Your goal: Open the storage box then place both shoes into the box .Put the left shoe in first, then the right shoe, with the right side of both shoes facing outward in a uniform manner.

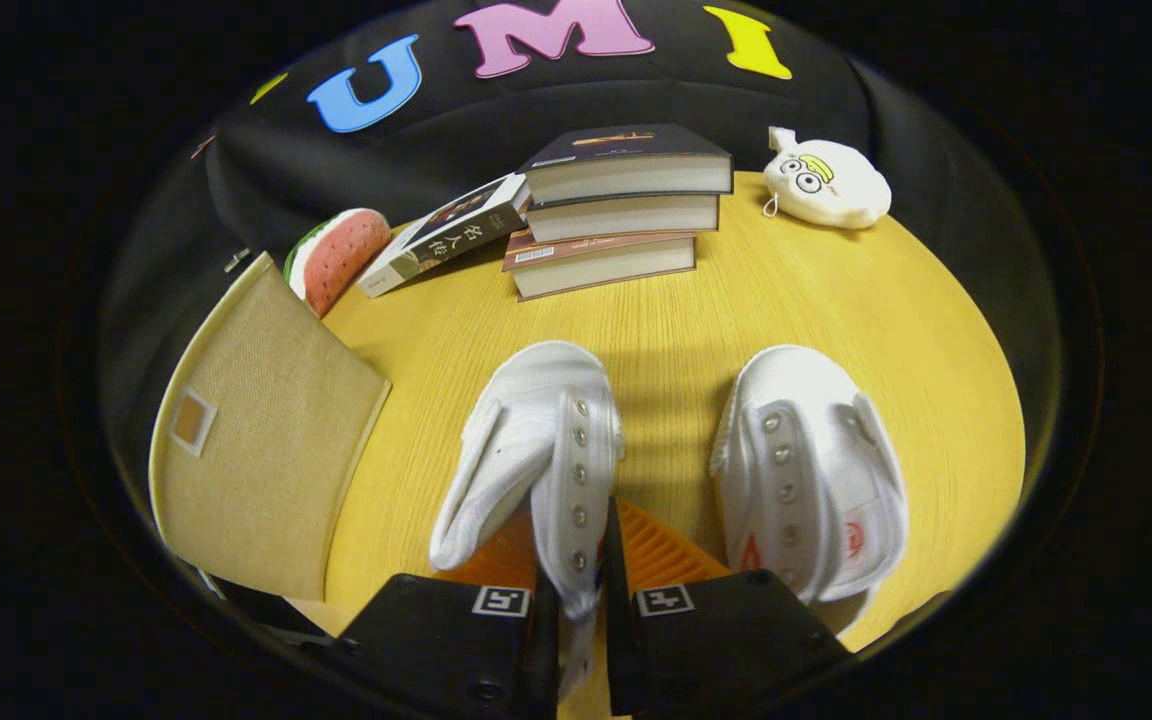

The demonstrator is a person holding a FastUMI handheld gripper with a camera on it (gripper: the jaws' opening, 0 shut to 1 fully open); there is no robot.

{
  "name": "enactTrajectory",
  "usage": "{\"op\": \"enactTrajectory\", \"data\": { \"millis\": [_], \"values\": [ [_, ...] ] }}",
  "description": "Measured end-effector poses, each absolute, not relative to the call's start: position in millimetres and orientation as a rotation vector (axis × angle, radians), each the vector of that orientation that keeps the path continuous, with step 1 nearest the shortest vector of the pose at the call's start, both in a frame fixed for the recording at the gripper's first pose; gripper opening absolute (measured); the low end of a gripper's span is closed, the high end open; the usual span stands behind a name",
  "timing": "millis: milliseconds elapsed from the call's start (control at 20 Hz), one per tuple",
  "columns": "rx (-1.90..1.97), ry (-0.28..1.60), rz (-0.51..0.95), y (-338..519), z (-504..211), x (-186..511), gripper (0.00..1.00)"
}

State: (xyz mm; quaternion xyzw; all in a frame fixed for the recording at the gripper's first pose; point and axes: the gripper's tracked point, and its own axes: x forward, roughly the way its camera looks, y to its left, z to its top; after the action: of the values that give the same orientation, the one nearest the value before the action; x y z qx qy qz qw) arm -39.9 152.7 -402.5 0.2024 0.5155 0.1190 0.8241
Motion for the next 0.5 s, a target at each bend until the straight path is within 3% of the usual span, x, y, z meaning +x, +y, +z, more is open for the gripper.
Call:
{"op": "enactTrajectory", "data": {
  "millis": [50, 150, 500],
  "values": [
    [0.445, 1.116, 0.232, 150, -403, -41, 0.13],
    [0.449, 1.115, 0.216, 147, -395, -44, 0.07],
    [0.514, 1.055, 0.225, 145, -316, -44, 0.06]
  ]
}}
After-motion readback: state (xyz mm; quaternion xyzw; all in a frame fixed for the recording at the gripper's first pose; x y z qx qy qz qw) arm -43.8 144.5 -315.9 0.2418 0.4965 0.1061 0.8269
